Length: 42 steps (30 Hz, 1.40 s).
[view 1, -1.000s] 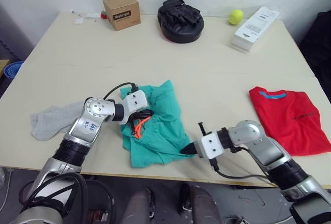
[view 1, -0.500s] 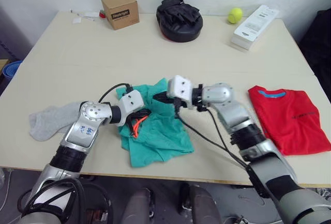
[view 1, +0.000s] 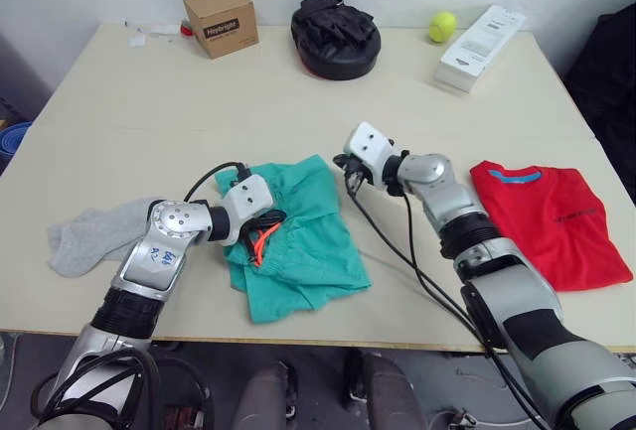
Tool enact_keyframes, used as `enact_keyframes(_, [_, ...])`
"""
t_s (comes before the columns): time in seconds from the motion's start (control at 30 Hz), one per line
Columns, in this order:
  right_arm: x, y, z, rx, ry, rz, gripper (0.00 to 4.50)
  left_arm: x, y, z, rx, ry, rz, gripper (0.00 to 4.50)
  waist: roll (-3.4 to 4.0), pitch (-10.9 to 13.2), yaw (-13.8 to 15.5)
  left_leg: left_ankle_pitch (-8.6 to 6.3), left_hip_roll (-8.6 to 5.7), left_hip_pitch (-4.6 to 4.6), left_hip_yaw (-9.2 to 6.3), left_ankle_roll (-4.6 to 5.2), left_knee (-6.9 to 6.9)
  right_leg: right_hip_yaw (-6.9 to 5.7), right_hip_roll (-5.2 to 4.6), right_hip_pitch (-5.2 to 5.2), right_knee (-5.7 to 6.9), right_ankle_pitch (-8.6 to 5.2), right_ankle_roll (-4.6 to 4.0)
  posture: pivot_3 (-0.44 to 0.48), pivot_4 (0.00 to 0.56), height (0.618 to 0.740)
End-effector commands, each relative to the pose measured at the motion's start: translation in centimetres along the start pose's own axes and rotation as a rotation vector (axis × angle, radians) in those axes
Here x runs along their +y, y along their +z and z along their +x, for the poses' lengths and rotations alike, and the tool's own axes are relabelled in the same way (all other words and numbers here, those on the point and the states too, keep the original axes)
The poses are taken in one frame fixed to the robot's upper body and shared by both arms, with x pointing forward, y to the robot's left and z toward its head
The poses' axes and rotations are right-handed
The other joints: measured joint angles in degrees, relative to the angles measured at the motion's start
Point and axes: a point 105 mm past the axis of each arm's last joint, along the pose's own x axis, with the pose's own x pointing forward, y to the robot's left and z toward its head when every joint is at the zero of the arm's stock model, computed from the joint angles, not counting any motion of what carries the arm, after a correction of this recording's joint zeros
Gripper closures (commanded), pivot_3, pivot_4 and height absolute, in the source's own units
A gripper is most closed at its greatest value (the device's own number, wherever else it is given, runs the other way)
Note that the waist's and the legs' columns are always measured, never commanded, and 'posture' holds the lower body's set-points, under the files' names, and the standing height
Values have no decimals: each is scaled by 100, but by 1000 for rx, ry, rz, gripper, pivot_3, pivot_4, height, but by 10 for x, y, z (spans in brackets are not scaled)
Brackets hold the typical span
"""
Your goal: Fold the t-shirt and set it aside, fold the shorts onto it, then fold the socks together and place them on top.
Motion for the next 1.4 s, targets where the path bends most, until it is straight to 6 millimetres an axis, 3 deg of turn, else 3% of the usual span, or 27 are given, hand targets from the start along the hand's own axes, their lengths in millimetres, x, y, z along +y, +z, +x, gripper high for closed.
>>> enact_keyframes(0.03, [15, 25, -24, -33, 176, 286, 4087, -7, 6, -3, -35, -8, 10, 4500, 2, 1, 3, -1, 0, 0, 0, 1, 0, 0, 0, 0, 1, 0, 0, 0, 150, 740])
enact_keyframes(0.2, [37, 9, -48, 111, 302, 593, 2473, -13, 2, -7, -37, -4, 8, 4500, 3, 1, 34, -10, 0, 0, -3, 11, 1, 1, -7, -2, -2, 0, 0, 0, 150, 740])
enact_keyframes(0.33, [40, -7, -47, 172, 297, 727, 1049, -14, 2, -8, -42, 8, 1, 4500, 3, 2, 30, -22, 0, 0, 0, 12, 1, 1, -9, -4, -3, 0, 0, 0, 150, 740])
enact_keyframes(0.43, [46, -7, -45, 182, 339, 800, 38, -12, 4, -9, -50, 20, 0, 4500, 3, 2, 29, -21, -1, -3, 3, 10, 0, 1, -8, -9, 0, 0, 0, 0, 150, 740])
enact_keyframes(0.77, [106, -11, -4, 228, 532, 849, 38, -11, 3, -11, -48, 36, 8, 4500, 2, 0, 0, -23, 1, 1, 11, 7, 0, 7, -3, -11, 5, 0, 0, 0, 150, 740])
enact_keyframes(1.0, [114, -15, 20, 218, 501, 899, 38, -10, 7, -10, -56, 39, 9, 4500, -2, -5, -86, -24, 1, 8, 13, 4, -1, 12, -3, -8, 9, 0, 0, 0, 150, 740])
enact_keyframes(1.13, [109, -17, 16, 206, 492, 918, 989, -9, 6, -13, -61, 48, 3, 4500, -2, -5, -111, -24, 1, 10, 14, 3, -2, 15, -3, -9, 12, 0, 0, 0, 150, 740])
enact_keyframes(1.37, [102, -17, 15, 184, 459, 923, 3516, -9, 10, -20, -88, 58, -30, 4500, -9, -9, -113, -26, 1, 6, 15, 3, -5, 15, -3, -10, 3, 0, 0, 0, 150, 740])
enact_keyframes(1.4, [101, -18, 14, 183, 455, 919, 3875, -8, 12, -21, -96, 61, -38, 4316, -11, -10, -112, -26, 1, 7, 16, 3, -5, 16, -4, -8, 2, 0, 1, 0, 150, 740])
